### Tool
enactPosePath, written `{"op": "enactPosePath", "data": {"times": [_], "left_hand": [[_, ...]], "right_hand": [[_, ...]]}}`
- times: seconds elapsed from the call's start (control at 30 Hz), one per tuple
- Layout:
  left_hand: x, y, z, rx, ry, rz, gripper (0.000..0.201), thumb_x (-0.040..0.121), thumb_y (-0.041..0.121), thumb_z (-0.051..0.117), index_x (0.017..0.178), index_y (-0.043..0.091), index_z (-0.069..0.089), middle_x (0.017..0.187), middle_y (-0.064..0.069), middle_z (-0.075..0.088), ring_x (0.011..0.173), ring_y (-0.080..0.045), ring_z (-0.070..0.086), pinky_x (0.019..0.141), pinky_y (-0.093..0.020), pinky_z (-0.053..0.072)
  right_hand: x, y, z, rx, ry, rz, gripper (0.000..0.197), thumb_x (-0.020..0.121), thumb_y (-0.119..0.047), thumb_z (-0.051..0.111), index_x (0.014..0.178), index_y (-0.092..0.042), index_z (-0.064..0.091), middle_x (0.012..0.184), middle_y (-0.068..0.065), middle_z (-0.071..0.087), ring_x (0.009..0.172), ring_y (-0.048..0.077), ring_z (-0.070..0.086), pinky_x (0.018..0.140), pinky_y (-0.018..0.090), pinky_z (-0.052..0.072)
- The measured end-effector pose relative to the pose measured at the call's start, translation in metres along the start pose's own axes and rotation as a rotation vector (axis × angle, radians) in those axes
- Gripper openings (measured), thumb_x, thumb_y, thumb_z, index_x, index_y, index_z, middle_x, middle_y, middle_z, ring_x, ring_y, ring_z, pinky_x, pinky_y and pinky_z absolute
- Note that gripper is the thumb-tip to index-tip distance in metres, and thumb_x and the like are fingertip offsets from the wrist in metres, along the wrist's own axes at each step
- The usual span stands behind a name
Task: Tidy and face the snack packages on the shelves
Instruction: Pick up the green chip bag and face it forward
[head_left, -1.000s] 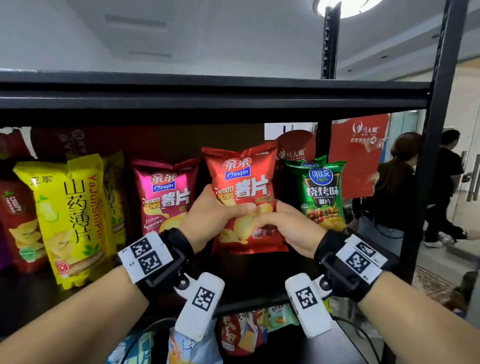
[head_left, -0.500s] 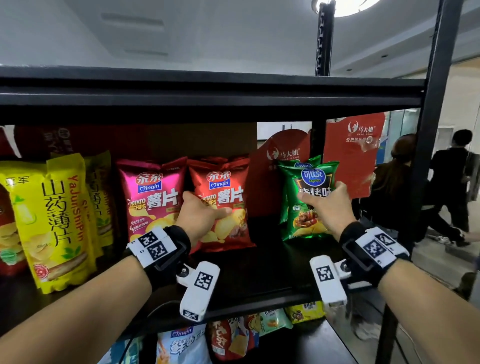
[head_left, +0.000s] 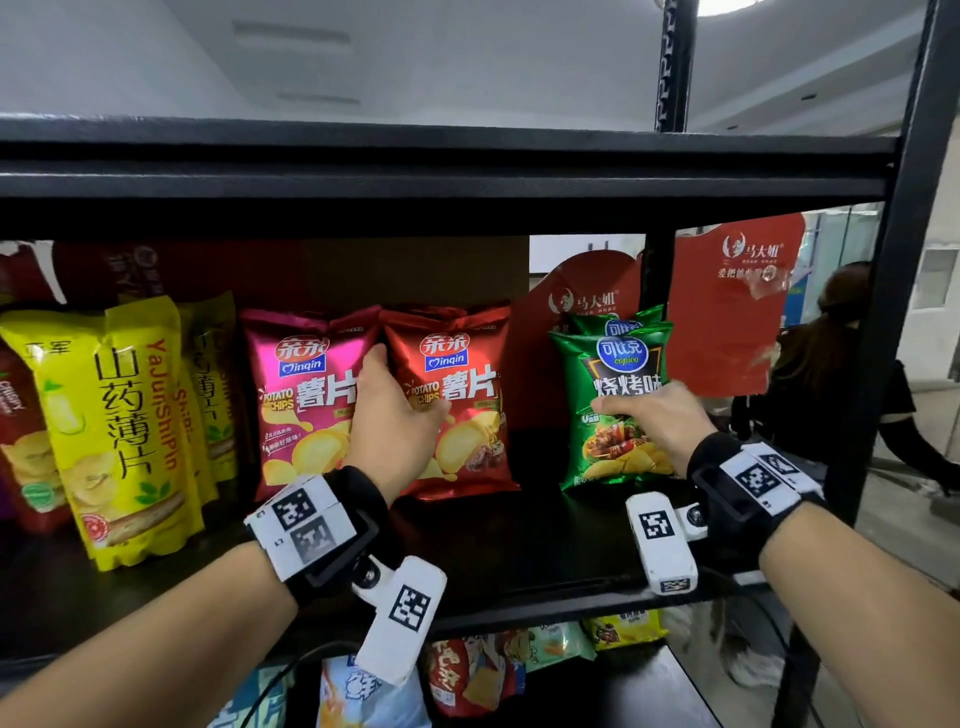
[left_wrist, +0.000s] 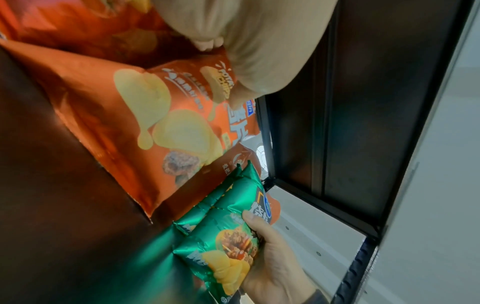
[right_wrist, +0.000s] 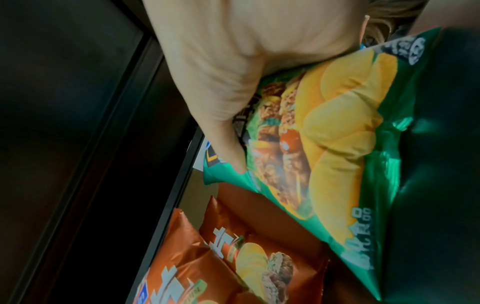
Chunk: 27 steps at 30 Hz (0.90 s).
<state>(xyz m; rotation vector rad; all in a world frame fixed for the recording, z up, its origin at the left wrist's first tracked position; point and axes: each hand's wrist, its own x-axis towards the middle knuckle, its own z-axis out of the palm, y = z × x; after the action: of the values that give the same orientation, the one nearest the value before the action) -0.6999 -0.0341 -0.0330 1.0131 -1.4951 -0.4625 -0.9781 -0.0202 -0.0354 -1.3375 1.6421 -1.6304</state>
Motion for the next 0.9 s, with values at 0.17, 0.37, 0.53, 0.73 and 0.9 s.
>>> {"op": "enactPosePath", "data": {"times": [0.17, 0.37, 0.53, 0.73, 0.9], "left_hand": [[-0.018, 0.021, -0.001, -0.048, -0.004, 0.201, 0.074, 0.091, 0.021, 0.073, 0.152, 0.023, 0.031, 0.158, 0.005, 0.033, 0.140, -0.003, 0.032, 0.119, -0.032, 0.031], [-0.031, 0.042, 0.028, -0.240, -0.314, 0.040, 0.089, 0.079, 0.046, 0.080, 0.151, 0.020, 0.035, 0.154, 0.005, 0.044, 0.138, -0.009, 0.044, 0.111, -0.028, 0.036], [-0.030, 0.043, 0.043, -0.522, -0.389, -0.033, 0.062, 0.077, 0.033, 0.080, 0.130, 0.014, 0.055, 0.122, -0.002, 0.072, 0.114, -0.020, 0.068, 0.105, -0.045, 0.050], [-0.031, 0.034, 0.034, -0.570, -0.366, 0.034, 0.049, 0.078, 0.026, 0.084, 0.118, 0.012, 0.060, 0.109, -0.006, 0.076, 0.100, -0.024, 0.074, 0.083, -0.032, 0.059], [-0.034, 0.034, 0.030, -0.611, -0.445, 0.005, 0.045, 0.081, 0.028, 0.074, 0.121, 0.016, 0.056, 0.117, -0.007, 0.074, 0.108, -0.026, 0.071, 0.092, -0.042, 0.058]], "right_hand": [[-0.015, -0.009, -0.003, 0.063, 0.065, -0.100, 0.059, 0.060, -0.026, 0.093, 0.107, -0.004, 0.064, 0.097, 0.005, 0.074, 0.090, 0.020, 0.070, 0.086, 0.037, 0.056], [-0.058, -0.028, 0.019, 0.176, -0.090, -0.213, 0.078, 0.060, -0.018, 0.094, 0.126, -0.005, 0.055, 0.111, 0.005, 0.074, 0.104, 0.020, 0.071, 0.097, 0.045, 0.054], [-0.081, -0.030, 0.037, 0.278, -0.271, -0.248, 0.059, 0.058, -0.002, 0.076, 0.115, -0.009, 0.064, 0.102, 0.005, 0.077, 0.096, 0.019, 0.073, 0.082, 0.033, 0.057], [-0.074, -0.036, 0.035, 0.470, -0.263, -0.170, 0.037, 0.077, -0.041, 0.076, 0.106, -0.018, 0.069, 0.099, -0.003, 0.078, 0.091, 0.012, 0.075, 0.069, 0.022, 0.057], [-0.069, -0.033, 0.043, 0.314, -0.108, -0.156, 0.065, 0.068, -0.070, 0.062, 0.108, -0.019, 0.069, 0.104, -0.001, 0.076, 0.097, 0.016, 0.073, 0.090, 0.040, 0.056]]}}
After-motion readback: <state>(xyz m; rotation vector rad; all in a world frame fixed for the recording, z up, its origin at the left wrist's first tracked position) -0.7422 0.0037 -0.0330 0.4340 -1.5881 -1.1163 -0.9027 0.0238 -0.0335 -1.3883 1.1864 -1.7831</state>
